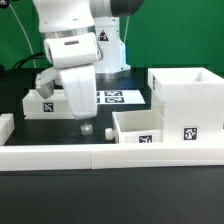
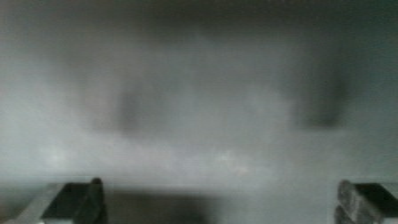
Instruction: Assemble drawer
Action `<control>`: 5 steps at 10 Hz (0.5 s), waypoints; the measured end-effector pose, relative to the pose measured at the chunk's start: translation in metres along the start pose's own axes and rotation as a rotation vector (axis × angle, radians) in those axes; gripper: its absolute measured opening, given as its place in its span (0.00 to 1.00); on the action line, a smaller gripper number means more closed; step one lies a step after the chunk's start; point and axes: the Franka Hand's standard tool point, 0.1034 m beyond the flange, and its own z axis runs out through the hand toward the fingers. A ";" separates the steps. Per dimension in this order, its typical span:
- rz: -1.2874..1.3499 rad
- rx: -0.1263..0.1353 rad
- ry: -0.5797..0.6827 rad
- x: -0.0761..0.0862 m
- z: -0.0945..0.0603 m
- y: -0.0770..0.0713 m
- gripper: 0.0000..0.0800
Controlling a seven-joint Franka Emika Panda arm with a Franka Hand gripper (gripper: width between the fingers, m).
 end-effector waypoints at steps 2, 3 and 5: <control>0.024 0.004 0.005 0.010 0.003 0.002 0.81; 0.041 0.007 0.008 0.020 0.005 0.003 0.81; 0.089 0.008 0.008 0.030 0.006 0.006 0.81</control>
Offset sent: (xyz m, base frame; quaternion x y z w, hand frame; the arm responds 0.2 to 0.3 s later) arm 0.0040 0.0367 -0.0038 0.0041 0.0024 0.0493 0.9988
